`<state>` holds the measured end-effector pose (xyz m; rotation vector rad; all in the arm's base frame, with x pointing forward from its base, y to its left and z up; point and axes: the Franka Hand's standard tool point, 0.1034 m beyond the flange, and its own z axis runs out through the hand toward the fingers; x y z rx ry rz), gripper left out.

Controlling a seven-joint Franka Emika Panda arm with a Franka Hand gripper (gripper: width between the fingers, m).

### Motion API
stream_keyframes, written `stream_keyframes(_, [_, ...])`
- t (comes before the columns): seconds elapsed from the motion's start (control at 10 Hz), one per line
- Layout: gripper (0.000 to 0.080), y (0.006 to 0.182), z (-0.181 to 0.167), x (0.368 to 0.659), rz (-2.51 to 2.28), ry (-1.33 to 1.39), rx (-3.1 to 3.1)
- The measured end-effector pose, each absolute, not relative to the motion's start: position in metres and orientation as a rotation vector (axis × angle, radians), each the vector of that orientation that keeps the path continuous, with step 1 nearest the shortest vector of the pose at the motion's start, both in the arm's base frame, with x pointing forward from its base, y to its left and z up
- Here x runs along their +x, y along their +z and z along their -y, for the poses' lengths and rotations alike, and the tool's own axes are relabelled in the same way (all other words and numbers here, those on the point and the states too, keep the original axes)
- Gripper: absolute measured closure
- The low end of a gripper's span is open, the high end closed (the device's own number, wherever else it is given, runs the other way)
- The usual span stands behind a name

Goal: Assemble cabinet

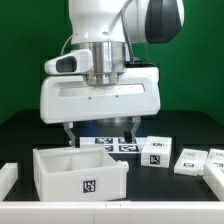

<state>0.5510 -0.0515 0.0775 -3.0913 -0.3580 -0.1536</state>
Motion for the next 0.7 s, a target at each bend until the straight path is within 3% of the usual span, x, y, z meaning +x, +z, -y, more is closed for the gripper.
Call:
stream_keyframes(0.1, [0.0002,0.078,0.054,0.551,0.355,-0.155,-3.092])
stream_keyframes(0.4, [0.0002,0.089,0.11,0.576,0.44,-0.114,-3.074])
stream_keyframes(0.7, [0.0002,0.056,0.14,0.568,0.462,-0.091,-3.099])
